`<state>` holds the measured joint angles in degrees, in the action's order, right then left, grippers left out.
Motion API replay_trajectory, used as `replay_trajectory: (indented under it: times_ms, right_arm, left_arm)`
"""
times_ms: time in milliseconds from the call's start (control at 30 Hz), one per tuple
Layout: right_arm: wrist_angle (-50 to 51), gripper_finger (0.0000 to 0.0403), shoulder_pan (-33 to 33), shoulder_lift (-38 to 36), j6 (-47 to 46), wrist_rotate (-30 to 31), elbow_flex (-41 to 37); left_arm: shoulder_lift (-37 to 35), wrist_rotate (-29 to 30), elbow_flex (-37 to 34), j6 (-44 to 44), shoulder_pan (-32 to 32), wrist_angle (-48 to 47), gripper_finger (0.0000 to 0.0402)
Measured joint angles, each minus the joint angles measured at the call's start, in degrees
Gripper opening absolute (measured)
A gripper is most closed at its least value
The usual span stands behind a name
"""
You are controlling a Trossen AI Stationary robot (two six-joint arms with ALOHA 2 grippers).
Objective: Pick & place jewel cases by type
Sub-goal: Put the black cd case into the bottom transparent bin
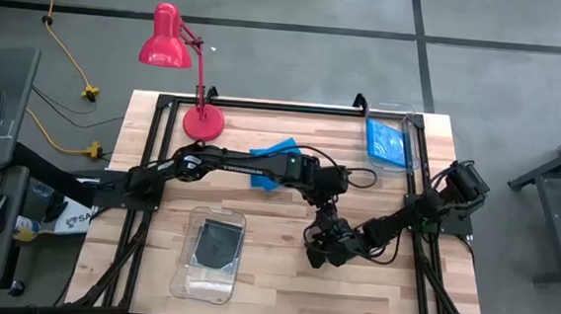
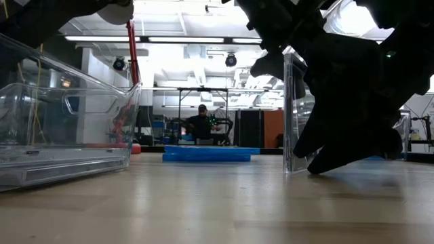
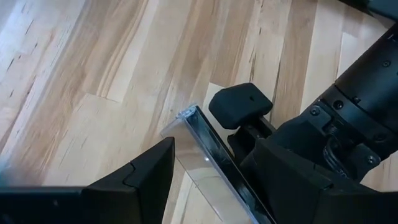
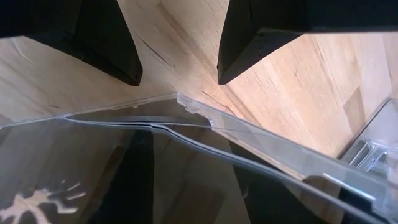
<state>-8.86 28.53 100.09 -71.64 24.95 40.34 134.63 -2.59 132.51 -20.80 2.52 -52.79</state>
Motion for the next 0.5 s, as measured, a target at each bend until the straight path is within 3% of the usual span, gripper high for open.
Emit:
replay_trajectory:
  times_ms: [233, 500]
  right_arm:
    - [0.0, 0.0211, 0.0, 0.0, 0.1, -0.27, 0.0]
    - [0.01, 0.0211, -0.02, 0.0, 0.13, -0.44, 0.02]
  left_arm:
    - [0.0, 0.0, -0.04, 0.03, -0.02, -0.18, 0.021]
    - [0.07, -1.35, -0.11, 0.16, -0.28, 0.1, 0.0141]
